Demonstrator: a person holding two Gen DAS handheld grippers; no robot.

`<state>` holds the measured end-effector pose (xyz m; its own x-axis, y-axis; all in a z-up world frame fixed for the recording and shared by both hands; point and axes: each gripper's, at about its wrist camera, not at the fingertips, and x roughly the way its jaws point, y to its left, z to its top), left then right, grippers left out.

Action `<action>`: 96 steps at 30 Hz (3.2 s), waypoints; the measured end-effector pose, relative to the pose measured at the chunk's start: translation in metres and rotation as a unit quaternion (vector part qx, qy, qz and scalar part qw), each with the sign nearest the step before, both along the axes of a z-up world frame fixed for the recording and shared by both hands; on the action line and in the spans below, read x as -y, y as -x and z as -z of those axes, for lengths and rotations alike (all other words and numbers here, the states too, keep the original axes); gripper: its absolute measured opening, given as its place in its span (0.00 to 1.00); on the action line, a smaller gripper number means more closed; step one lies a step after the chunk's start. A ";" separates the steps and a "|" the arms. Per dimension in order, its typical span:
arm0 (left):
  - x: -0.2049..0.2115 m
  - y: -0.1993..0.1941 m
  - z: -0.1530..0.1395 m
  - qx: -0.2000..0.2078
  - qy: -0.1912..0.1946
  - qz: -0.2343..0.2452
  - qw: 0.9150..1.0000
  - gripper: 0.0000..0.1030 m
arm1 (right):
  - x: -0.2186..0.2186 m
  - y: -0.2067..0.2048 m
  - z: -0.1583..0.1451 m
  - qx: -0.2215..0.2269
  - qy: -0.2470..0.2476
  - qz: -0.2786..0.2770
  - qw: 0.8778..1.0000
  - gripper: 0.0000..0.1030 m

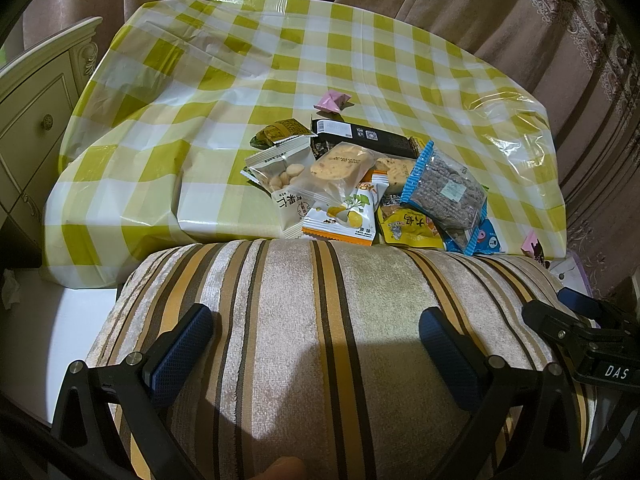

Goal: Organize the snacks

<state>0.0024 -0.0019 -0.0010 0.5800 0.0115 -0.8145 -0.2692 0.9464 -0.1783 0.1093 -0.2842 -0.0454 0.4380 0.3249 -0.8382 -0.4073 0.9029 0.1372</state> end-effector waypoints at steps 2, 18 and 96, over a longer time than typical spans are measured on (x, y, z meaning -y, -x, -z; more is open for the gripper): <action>0.000 0.000 0.000 0.000 0.000 0.000 1.000 1.00 | 0.000 0.000 0.000 0.000 0.000 0.000 1.000 1.00; 0.000 0.000 0.000 0.000 0.000 0.000 1.000 1.00 | 0.000 -0.001 0.000 0.001 -0.001 0.001 1.000 1.00; 0.055 -0.153 0.021 -0.062 0.353 -0.122 0.925 0.87 | 0.126 -0.123 0.017 0.019 -0.032 -0.079 0.996 0.30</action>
